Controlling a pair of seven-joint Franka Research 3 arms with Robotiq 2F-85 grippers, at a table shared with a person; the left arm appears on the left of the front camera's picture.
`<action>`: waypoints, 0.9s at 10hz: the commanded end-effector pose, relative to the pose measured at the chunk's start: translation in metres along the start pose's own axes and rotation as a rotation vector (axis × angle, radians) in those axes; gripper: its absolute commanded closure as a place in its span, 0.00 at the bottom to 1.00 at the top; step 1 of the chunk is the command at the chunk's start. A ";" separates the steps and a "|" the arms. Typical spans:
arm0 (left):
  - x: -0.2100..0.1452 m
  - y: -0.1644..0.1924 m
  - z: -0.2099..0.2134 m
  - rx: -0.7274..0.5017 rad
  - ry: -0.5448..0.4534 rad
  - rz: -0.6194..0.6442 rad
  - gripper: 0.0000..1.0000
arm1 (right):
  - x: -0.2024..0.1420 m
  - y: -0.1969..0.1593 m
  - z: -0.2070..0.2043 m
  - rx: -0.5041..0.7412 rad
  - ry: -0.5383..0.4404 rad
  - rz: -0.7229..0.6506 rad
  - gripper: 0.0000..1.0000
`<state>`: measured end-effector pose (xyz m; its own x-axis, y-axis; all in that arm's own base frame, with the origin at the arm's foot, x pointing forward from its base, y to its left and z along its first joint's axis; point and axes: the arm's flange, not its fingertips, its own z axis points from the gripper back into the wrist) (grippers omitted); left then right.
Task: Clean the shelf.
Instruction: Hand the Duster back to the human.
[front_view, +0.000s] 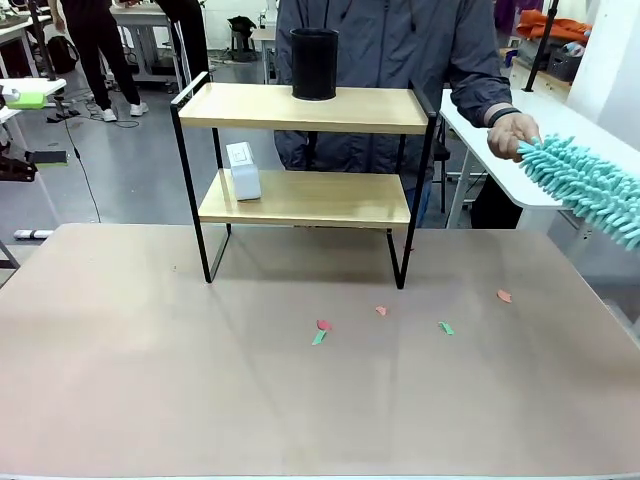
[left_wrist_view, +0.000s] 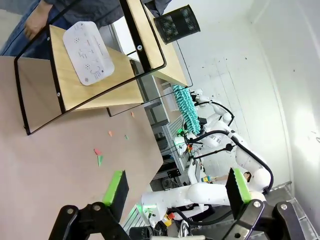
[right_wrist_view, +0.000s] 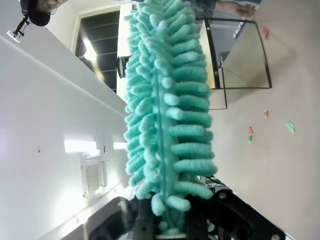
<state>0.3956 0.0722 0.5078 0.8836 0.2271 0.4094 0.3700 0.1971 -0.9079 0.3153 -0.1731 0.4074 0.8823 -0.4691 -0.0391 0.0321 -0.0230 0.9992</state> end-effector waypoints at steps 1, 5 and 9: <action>0.002 0.000 -0.002 -0.018 -0.008 -0.017 0.00 | -0.002 0.006 -0.004 -0.011 -0.004 -0.016 0.86; 0.002 0.000 -0.002 -0.018 -0.008 -0.017 0.00 | -0.003 0.015 -0.011 -0.002 0.006 0.022 0.00; 0.002 0.000 -0.002 -0.018 -0.008 -0.017 0.00 | -0.026 0.062 -0.006 0.029 0.030 0.167 0.00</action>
<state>0.3956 0.0724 0.5075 0.8839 0.2273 0.4087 0.3694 0.1966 -0.9082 0.3076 -0.1620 0.4551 0.8899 -0.4468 0.0920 -0.0877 0.0303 0.9957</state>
